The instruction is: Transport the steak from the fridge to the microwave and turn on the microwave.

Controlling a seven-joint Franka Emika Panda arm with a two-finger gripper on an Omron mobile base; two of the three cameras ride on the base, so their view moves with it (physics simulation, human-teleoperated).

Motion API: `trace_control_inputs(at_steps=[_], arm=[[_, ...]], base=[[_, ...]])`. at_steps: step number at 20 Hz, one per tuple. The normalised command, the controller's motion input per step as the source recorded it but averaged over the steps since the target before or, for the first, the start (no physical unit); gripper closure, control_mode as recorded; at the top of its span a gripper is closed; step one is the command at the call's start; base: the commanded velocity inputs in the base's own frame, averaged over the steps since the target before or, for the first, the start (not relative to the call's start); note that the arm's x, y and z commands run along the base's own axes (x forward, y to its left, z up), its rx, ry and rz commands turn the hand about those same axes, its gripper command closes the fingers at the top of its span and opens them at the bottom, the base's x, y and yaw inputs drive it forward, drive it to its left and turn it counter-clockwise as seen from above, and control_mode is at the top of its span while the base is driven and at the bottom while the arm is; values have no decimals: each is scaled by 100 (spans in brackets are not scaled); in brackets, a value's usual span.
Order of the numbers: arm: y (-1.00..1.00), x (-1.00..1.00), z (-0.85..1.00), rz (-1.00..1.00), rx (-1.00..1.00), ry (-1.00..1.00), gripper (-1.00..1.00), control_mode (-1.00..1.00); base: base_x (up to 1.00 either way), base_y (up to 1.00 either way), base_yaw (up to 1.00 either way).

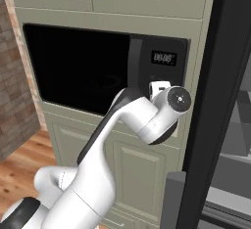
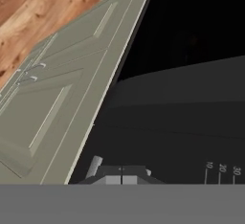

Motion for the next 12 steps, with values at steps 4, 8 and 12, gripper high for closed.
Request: trace_control_inputs(at_steps=[4, 8, 12], arm=[[-1, 6, -13, 0, 0, 0, 100, -100], [0, 12, -8, 0, 0, 0, 100, -100], [0, 13, -3, 0, 0, 0, 100, -100]], base=[[0, 0, 0], [0, 0, 0], [0, 0, 0]])
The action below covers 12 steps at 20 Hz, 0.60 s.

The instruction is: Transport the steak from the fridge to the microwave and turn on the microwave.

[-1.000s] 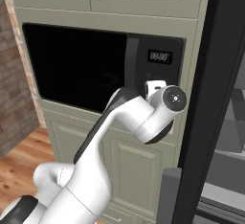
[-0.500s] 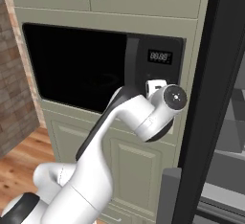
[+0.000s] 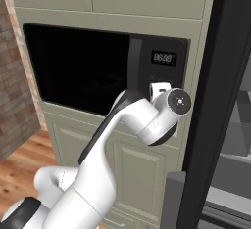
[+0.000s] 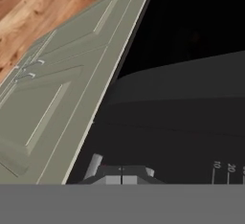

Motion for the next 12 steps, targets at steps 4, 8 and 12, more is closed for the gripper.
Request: trace_control_inputs(at_steps=[4, 8, 12], arm=[[-6, 16, -2, 0, 0, 0, 100, -100], [-7, 24, -4, 0, 0, 0, 100, -100], [-3, 34, -9, 0, 0, 0, 100, -100]], base=[[0, 0, 0], [0, 0, 0], [0, 0, 0]])
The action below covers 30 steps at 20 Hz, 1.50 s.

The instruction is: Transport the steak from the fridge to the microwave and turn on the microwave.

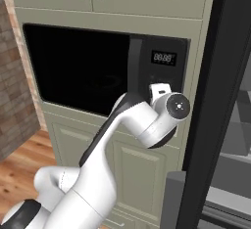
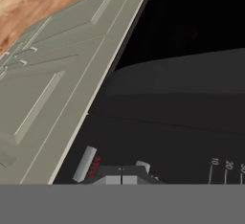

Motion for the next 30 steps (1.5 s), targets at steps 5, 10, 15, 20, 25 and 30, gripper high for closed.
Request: trace_control_inputs(at_steps=[5, 10, 15, 20, 25, 30], arm=[[0, 49, -6, 0, 0, 0, 100, -100], [0, 64, -9, 0, 0, 0, 100, -100], [0, 74, -11, 0, 0, 0, 100, -100], [0, 88, -18, 0, 0, 0, 100, -100], [0, 100, -27, 0, 0, 8, 100, -100], [1, 100, -37, 1, 5, 23, 100, -100]], base=[[0, 0, 0], [0, 0, 0], [0, 0, 0], [0, 0, 0], [0, 0, 0], [0, 0, 0]])
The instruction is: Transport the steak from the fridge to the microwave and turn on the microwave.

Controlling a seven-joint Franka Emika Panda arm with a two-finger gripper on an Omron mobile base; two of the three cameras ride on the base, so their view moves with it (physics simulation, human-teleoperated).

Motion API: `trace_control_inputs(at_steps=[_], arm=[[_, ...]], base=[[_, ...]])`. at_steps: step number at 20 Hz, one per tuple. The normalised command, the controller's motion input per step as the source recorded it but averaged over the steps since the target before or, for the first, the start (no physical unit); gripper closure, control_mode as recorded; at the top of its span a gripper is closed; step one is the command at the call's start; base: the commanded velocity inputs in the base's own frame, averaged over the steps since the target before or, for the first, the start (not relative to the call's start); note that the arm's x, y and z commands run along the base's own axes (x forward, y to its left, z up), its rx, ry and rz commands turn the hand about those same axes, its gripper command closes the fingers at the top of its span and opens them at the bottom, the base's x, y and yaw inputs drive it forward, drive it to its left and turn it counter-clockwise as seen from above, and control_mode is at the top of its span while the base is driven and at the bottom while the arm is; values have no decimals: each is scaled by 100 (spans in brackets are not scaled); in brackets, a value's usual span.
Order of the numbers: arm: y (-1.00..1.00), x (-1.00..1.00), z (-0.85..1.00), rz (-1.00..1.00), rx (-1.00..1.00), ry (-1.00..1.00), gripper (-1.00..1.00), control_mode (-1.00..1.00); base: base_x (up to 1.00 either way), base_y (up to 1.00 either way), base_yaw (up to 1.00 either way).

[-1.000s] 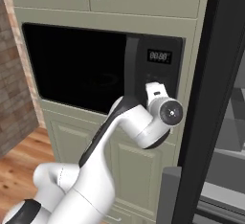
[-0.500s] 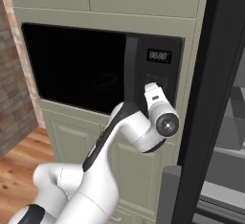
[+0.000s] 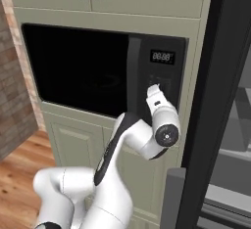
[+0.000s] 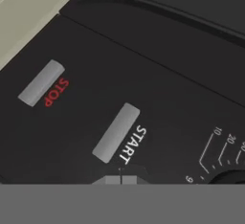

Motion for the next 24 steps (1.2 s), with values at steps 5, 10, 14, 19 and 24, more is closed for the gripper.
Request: trace_control_inputs(at_steps=[5, 10, 14, 19, 24], arm=[[11, 91, -43, 8, 16, 41, 100, -100], [28, 45, -31, 13, 19, 47, 100, -100], [47, 25, -29, 12, 16, 39, 100, -100], [44, 50, -35, 8, 16, 37, 100, -100], [5, 99, -46, 15, 25, 43, 100, -100]], base=[[0, 0, 0], [0, 0, 0], [0, 0, 0], [0, 0, 0], [0, 0, 0]])
